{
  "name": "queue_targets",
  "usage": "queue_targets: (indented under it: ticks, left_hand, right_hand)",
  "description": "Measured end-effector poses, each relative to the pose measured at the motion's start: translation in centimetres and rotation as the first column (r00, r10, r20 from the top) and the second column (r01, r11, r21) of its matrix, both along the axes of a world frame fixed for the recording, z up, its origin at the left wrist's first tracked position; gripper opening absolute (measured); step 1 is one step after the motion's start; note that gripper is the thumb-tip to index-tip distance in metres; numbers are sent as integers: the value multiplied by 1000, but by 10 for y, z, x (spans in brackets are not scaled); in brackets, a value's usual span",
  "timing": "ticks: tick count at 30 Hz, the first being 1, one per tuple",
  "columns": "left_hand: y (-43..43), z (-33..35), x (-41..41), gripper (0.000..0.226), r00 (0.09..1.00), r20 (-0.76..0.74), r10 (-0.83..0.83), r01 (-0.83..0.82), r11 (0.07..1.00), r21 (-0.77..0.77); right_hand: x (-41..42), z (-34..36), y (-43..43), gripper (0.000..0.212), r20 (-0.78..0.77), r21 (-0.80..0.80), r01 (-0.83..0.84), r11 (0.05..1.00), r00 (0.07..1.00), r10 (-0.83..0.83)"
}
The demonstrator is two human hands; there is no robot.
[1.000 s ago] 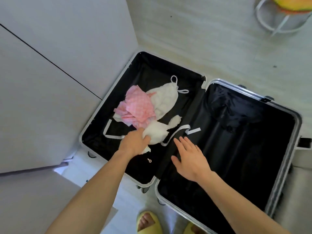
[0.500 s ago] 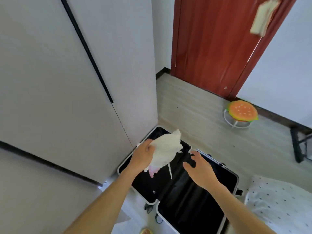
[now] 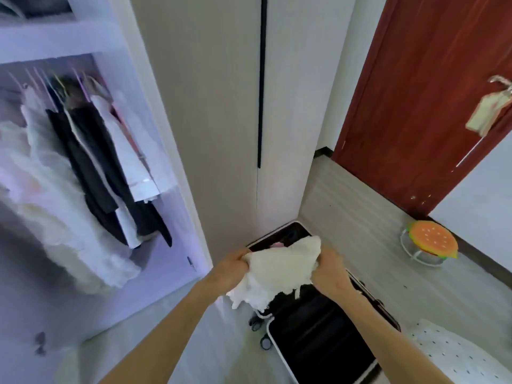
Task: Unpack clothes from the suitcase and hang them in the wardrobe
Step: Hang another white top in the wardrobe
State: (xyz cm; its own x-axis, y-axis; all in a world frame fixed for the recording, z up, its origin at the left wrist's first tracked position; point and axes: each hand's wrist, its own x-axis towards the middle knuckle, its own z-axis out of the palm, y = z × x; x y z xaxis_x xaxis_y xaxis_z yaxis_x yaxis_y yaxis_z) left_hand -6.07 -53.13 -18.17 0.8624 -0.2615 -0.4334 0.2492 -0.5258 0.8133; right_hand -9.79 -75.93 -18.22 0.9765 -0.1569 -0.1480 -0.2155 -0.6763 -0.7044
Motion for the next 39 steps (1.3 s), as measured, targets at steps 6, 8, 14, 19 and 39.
queue_targets:
  ticks: [6,8,14,19,39]
  left_hand:
    - [114,-23,-55,26,999,-41,16,-5,969,246]
    - [157,-18,-73,32,997,-52,64,-57,989,135]
    - [235,26,-115,87,993,98,-61,54,996,71]
    - [330,37,-138,22,929,354,113,-200,954,221]
    - [488,114,-154,39,896,306,323,-416,850,322]
  right_hand:
    - [-27,9,104,10,-88,-57,-278,959,958,272]
    - [-33,19,152,11,-61,-51,-346,937,937,343]
    - [-43,43,278,21,-27,-86,-538,838,843,538]
    - [-52,58,374,13,33,14,-652,758,758,652]
    - [11,131,493,7,268,338,-668,663,744,612]
